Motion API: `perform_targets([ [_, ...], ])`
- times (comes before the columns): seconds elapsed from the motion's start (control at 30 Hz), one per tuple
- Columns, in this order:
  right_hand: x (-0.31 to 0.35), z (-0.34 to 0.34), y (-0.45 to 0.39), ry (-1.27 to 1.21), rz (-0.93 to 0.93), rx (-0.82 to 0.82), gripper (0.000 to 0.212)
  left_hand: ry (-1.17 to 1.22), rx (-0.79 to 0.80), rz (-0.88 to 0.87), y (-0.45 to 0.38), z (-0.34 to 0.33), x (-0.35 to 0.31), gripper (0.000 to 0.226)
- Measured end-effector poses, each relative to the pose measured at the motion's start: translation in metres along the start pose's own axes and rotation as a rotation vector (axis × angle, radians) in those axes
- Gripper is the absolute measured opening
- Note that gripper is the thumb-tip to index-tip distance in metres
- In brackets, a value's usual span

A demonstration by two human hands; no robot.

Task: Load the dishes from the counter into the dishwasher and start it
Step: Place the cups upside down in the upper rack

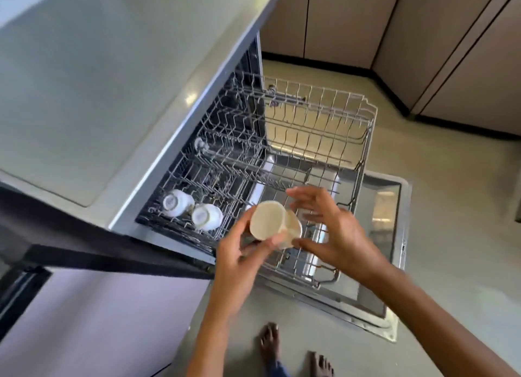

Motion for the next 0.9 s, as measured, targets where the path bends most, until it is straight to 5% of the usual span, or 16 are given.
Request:
perform_targets([
  [0.3,-0.041,-0.04,-0.018,-0.112,-0.105,-0.082,0.07,0.365,-0.091,0.395,-0.042,0.003,0.056,0.041],
  [0.4,-0.037,-0.049,-0.036,-0.079,-0.037,-0.074,0.064,0.017,-0.13,0.223,-0.049,0.026,0.049,0.04],
  [0.5,-0.036,-0.061,-0.054,0.086,0.059,-0.011,0.064,-0.848,-0.187,-0.325,-0.043,0.053,0.03,0.036],
  [0.57,-0.042,-0.075,-0.064,0.304,0.109,0.092,0.067,-1.15,-0.141,-0.401,-0.035,0.058,0.047,0.047],
  [0.7,-0.051,-0.113,-0.069,0.649,0.146,0.342,0.068,-1.306,-0.08,-0.387,-0.028,0.06,0.071,0.053],
  [0.9,-0.055,-0.169,-0.06,0.795,0.232,0.541,0.069,-1.278,-0.09,-0.374,-0.028,0.062,0.073,0.052],
])
Point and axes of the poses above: each hand's wrist, its own y-axis away from the middle knuckle, its own z-axis out of the back of the hand, x = y × z, the point moved 9 cm from there along -y, towards the middle knuckle, and after that the axes turned 11 degrees about -x, right-handed, at the moved point
